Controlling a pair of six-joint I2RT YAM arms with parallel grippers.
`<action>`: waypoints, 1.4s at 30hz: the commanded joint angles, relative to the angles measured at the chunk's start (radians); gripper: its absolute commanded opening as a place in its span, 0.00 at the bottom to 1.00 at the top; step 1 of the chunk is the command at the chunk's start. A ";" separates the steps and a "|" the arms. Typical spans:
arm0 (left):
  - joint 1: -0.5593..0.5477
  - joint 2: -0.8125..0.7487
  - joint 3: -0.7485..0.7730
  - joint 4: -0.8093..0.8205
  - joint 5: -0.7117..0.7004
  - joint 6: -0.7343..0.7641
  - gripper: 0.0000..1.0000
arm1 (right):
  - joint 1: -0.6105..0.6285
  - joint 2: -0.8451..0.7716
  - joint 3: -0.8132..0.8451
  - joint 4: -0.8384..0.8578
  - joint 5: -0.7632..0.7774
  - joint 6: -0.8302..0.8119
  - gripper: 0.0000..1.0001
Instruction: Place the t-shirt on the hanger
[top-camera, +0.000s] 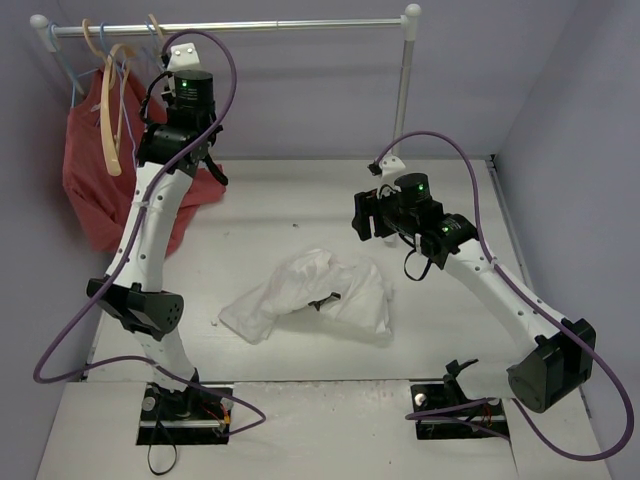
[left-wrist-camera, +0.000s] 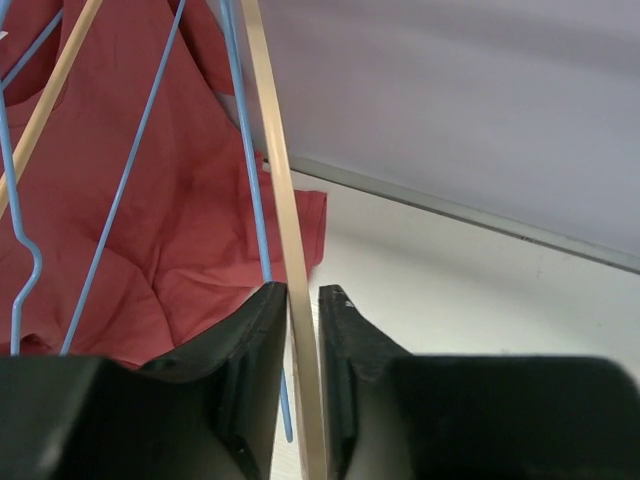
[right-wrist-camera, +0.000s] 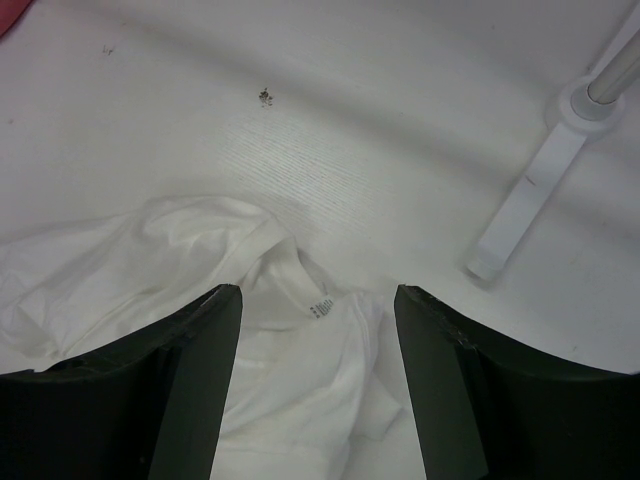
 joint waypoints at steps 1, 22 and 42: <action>0.006 -0.008 0.025 0.026 -0.011 0.006 0.18 | 0.004 -0.042 0.003 0.053 -0.012 -0.008 0.64; 0.006 -0.141 0.028 0.105 0.162 0.058 0.00 | 0.004 -0.039 0.006 0.059 -0.029 0.003 0.64; -0.001 -0.520 -0.518 0.042 0.461 0.007 0.00 | 0.006 -0.025 0.042 0.031 -0.008 0.003 0.64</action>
